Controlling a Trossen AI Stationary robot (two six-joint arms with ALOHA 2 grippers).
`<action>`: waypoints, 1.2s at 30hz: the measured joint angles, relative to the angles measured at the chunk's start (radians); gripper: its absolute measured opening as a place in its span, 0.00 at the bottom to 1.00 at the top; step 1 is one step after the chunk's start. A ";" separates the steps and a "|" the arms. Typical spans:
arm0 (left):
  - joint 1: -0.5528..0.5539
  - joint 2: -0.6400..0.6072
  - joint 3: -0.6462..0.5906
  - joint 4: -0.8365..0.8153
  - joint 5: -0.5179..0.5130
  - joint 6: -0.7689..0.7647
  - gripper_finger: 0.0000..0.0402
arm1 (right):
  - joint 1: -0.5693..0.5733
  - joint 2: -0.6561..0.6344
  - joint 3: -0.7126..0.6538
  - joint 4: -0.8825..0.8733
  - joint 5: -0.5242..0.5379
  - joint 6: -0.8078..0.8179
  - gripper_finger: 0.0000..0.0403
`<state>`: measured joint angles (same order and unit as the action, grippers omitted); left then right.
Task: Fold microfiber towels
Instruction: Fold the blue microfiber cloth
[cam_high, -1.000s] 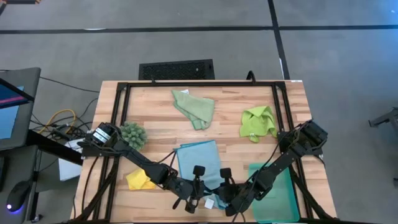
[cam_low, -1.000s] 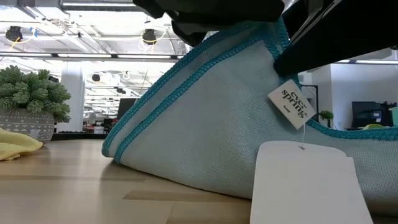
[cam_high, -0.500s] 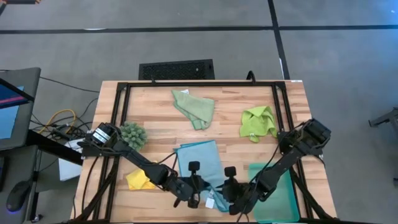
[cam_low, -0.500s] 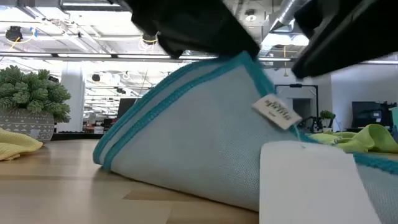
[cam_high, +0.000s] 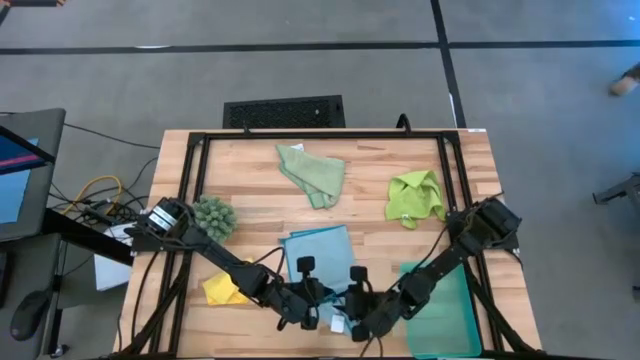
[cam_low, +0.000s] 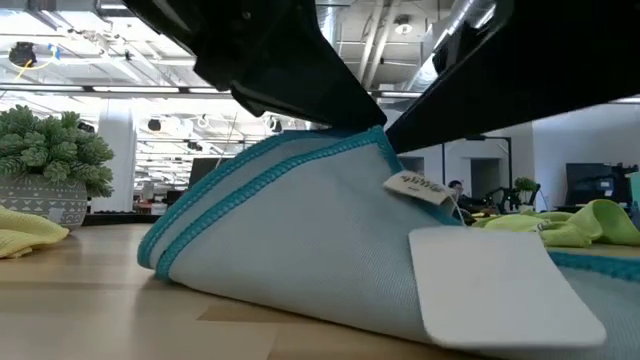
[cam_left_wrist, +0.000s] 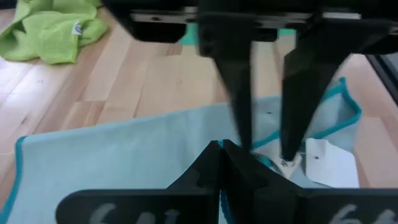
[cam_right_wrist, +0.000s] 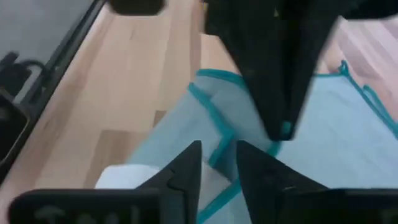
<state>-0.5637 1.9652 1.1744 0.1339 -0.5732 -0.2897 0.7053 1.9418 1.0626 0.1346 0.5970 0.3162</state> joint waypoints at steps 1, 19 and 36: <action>-0.001 0.000 0.000 -0.001 0.000 0.000 0.00 | -0.010 0.003 0.000 0.005 -0.010 0.022 0.36; -0.004 0.000 0.000 -0.003 0.000 0.005 0.00 | -0.045 0.056 0.001 0.127 -0.149 -0.011 0.14; -0.045 0.000 0.000 0.267 -0.031 0.185 0.00 | 0.070 -0.099 0.000 0.016 0.053 -0.055 0.03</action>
<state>-0.6086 1.9652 1.1748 0.4014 -0.6037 -0.1048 0.7753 1.8427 1.0630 0.1506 0.6505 0.2611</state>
